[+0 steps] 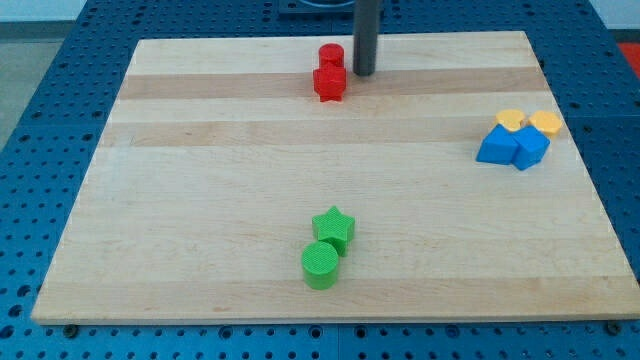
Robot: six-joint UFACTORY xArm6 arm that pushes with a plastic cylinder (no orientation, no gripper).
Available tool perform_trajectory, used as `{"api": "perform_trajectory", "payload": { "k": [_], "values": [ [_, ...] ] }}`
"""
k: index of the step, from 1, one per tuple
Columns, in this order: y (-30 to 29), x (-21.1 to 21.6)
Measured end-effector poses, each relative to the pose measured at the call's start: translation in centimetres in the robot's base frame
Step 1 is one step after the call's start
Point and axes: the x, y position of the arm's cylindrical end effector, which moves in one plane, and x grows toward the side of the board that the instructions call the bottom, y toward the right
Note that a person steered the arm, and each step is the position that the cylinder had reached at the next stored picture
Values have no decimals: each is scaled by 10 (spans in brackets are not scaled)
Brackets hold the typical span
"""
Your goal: Separate the blue blocks and yellow blocks
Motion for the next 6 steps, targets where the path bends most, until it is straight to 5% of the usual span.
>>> {"api": "perform_trajectory", "payload": {
  "k": [6],
  "values": [
    [45,8]
  ]
}}
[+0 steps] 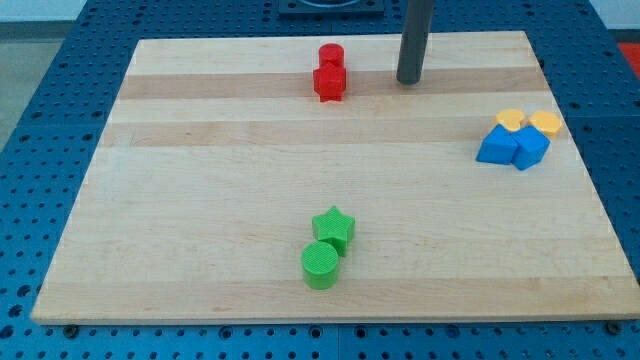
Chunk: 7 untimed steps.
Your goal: Separate the blue blocks and yellow blocks
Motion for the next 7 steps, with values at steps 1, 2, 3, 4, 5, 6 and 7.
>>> {"api": "perform_trajectory", "payload": {
  "k": [1,2,3,4,5,6,7],
  "values": [
    [0,4],
    [11,67],
    [13,87],
    [28,176],
    [28,180],
    [29,214],
    [67,237]
  ]
}}
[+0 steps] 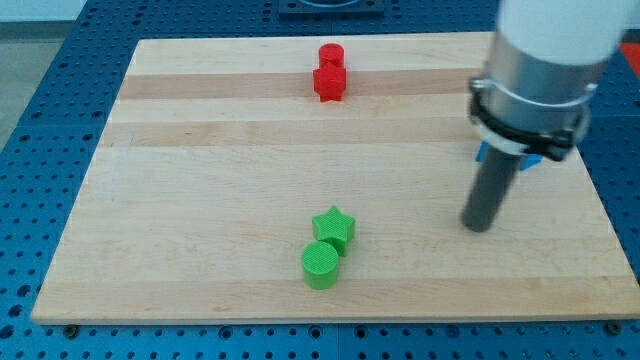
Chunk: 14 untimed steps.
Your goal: Separate the blue blocks and yellow blocks
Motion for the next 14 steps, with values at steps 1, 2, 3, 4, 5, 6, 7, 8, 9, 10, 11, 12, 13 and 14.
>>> {"api": "perform_trajectory", "payload": {
  "k": [1,2,3,4,5,6,7,8,9,10,11,12,13,14],
  "values": [
    [49,0],
    [49,0],
    [58,-21],
    [58,-24],
    [64,-30],
    [79,-37],
    [79,-52],
    [79,-84],
    [79,-97],
    [79,-97],
    [67,-99],
    [44,-100],
    [32,-100],
    [48,-98]
  ]
}}
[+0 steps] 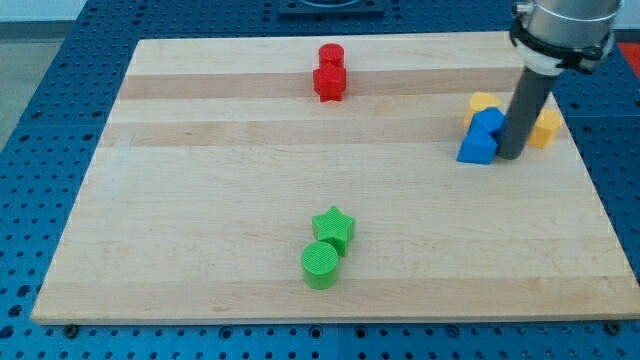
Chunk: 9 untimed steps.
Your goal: Separate the blue blocks and yellow blocks
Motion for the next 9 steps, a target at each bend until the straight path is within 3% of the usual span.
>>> {"api": "perform_trajectory", "payload": {
  "k": [1,5,7,9],
  "values": [
    [65,11],
    [79,-8],
    [50,-8],
    [-18,-55]
  ]
}}
